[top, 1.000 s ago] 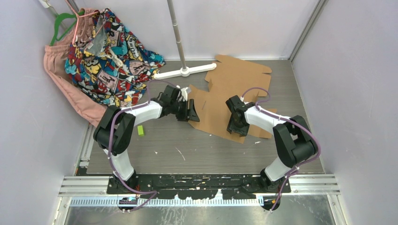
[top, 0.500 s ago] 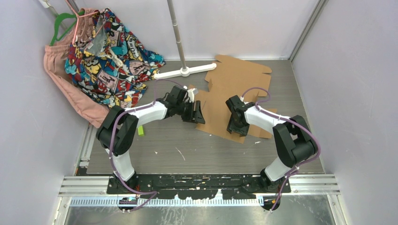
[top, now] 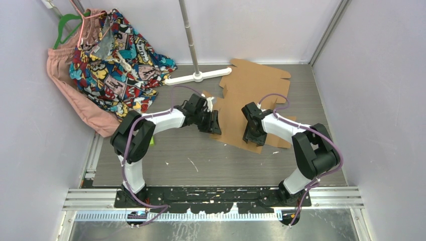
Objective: Fold the paper box
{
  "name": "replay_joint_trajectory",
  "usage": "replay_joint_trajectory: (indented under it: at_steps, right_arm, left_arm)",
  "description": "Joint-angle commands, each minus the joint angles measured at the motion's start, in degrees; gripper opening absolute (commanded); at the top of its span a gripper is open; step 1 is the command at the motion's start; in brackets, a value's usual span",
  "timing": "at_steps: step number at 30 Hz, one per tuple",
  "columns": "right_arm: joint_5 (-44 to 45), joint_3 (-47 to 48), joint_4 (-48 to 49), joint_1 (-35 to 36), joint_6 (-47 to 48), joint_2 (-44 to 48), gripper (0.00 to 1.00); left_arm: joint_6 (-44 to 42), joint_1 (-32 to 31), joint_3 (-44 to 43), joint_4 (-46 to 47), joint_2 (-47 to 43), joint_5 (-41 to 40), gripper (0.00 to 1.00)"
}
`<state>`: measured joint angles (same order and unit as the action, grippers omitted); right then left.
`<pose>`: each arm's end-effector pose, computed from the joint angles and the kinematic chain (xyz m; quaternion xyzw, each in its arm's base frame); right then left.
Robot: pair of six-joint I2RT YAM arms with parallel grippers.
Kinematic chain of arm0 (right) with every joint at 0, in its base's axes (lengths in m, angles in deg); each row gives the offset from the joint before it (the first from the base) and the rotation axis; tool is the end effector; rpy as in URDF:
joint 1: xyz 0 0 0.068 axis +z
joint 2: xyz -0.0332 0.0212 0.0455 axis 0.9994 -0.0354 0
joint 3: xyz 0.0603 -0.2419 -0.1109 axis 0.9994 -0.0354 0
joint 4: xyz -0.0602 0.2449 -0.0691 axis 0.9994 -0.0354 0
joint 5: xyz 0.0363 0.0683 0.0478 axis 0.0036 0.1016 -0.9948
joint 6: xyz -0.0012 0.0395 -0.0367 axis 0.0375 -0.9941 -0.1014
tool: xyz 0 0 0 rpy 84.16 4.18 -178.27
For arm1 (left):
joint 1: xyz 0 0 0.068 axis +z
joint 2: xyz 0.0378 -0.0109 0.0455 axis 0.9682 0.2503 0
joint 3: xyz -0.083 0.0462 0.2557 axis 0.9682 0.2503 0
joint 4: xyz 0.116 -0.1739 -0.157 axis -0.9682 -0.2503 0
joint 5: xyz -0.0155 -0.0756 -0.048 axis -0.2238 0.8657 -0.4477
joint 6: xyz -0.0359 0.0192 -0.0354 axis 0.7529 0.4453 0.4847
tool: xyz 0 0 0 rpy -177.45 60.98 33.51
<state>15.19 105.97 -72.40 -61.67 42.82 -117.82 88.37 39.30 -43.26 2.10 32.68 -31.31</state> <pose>0.2530 0.1175 0.1530 0.1568 0.9778 -0.0210 0.1371 0.3078 -0.2447 0.1639 0.1203 0.9131 -0.3563 0.1575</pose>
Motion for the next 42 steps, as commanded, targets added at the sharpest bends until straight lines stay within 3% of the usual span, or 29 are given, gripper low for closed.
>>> replay_joint_trajectory:
  at_steps: [1, 10, 20, 42]
  right_arm:
    - [-10.2, -4.2, 16.3, 2.4, -2.8, -6.7, 0.54]
    - [-10.3, -4.2, 17.4, 2.5, -3.1, -6.5, 0.54]
    - [-10.2, -4.3, 17.8, 2.5, -3.1, -6.8, 0.53]
    - [-10.2, -3.9, 17.1, 2.5, -2.9, -6.6, 0.53]
  left_arm:
    - [-2.1, -1.5, -2.3, -1.5, 1.4, -3.1, 0.44]
    - [-5.1, -4.1, -5.2, -5.8, 3.4, -10.2, 0.38]
    - [-7.5, -7.5, -6.0, -8.9, 5.6, -18.1, 0.58]
    - [-8.4, -9.3, -6.7, -10.0, 6.9, -20.5, 0.61]
